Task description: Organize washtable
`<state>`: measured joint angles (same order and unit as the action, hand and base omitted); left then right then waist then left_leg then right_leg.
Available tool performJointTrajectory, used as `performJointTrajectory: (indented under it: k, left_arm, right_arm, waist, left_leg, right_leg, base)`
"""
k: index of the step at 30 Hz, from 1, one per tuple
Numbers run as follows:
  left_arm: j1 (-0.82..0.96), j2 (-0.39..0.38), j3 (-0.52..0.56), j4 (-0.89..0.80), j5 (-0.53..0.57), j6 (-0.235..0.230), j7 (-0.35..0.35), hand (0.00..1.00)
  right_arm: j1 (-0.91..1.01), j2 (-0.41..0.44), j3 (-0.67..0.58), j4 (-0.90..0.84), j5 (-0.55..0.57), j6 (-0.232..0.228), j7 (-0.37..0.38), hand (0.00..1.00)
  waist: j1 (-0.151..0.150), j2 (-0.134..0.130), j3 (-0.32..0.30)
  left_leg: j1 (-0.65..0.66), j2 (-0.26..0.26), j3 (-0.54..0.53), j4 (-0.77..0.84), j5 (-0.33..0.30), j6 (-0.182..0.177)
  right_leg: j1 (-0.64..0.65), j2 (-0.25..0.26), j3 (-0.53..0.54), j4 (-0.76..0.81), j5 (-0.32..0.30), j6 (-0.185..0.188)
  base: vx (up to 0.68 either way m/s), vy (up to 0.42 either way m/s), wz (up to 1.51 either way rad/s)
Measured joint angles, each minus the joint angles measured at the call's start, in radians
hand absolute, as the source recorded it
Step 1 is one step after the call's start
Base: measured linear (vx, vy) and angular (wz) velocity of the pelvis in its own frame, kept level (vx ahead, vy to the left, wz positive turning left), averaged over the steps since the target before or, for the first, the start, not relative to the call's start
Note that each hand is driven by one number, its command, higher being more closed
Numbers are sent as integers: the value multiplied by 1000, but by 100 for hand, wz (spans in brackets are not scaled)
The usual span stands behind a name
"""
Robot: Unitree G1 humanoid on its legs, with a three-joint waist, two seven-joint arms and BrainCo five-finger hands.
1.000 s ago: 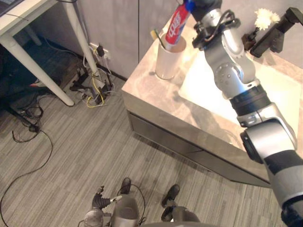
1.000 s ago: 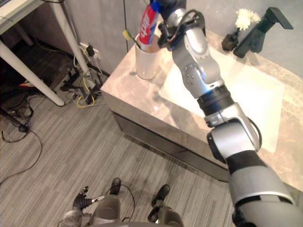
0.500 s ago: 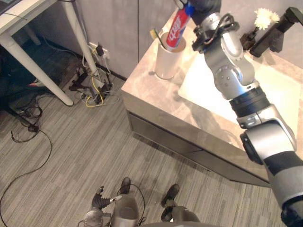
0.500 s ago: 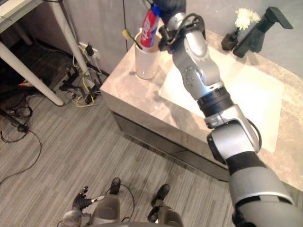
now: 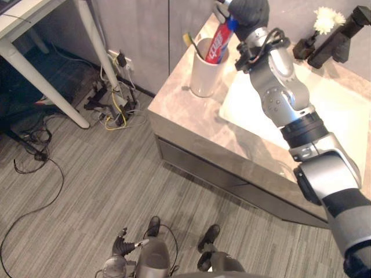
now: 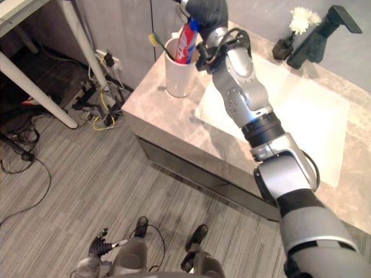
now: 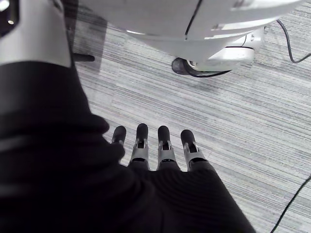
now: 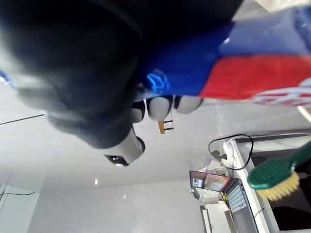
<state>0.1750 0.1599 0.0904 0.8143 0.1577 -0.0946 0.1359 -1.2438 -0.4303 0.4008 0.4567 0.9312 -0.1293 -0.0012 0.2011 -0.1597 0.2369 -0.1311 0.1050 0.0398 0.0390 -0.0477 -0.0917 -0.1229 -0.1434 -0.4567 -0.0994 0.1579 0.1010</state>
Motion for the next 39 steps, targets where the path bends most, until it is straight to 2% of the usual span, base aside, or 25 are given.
performJointTrajectory:
  k: [19, 39]
  left_arm:
    - [0, 0, -1, -1, -10, 0, 0, 0]
    - [0, -3, -1, -10, -10, -1, 1, 0]
  right_arm:
    - [61, 22, 0, -9, 0, 2, -4, 100]
    - [75, 30, 0, -24, -22, 5, -3, 100]
  waist:
    - [2, 1, 1]
    - [3, 11, 35]
  left_leg:
    - [-9, 0, -4, 1, 0, 0]
    - [-17, -1, -11, 4, 0, 0]
  right_leg:
    - [-6, 0, -3, 0, 0, 0]
    - [-8, 0, -7, 0, 0, 0]
  base:
    - [0, 0, 0]
    - [0, 0, 0]
